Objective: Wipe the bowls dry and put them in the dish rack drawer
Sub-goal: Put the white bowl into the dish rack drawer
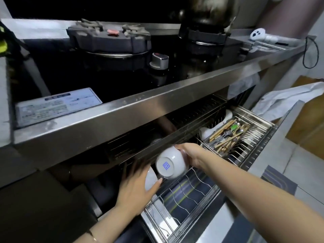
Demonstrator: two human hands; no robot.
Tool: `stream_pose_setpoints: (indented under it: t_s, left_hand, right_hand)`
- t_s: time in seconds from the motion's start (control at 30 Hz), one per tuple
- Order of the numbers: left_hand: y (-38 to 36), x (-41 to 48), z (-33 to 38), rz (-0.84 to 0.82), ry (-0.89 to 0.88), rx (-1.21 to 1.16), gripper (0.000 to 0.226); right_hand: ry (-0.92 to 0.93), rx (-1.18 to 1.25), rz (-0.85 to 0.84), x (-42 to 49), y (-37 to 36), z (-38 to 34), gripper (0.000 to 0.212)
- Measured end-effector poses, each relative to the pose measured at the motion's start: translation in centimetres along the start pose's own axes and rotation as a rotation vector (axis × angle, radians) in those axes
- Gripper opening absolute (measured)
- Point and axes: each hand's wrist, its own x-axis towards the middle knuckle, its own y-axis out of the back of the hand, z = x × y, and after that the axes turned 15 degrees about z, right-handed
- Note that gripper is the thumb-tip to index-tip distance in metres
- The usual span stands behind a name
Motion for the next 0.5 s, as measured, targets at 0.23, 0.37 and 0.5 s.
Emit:
stream_pose_setpoints:
  t_s: [0.23, 0.37, 0.5]
  left_hand:
    - [-1.0, -0.3, -0.2, 0.033, -0.001, 0.067, 0.064]
    - [-1.0, -0.5, -0.1, 0.043, 0.009, 0.078, 0.063]
    - [-1.3, -0.7, -0.1, 0.065, -0.004, 0.090, 0.058]
  right_hand:
    - [-0.063, 0.033, -0.009, 3.8, -3.0, 1.2, 0.019]
    - [-0.123, 0.021, -0.020, 3.8, -3.7, 1.5, 0.025]
    - [-0.123, 0.020, -0.076, 3.6, -4.2, 2.4, 0.032]
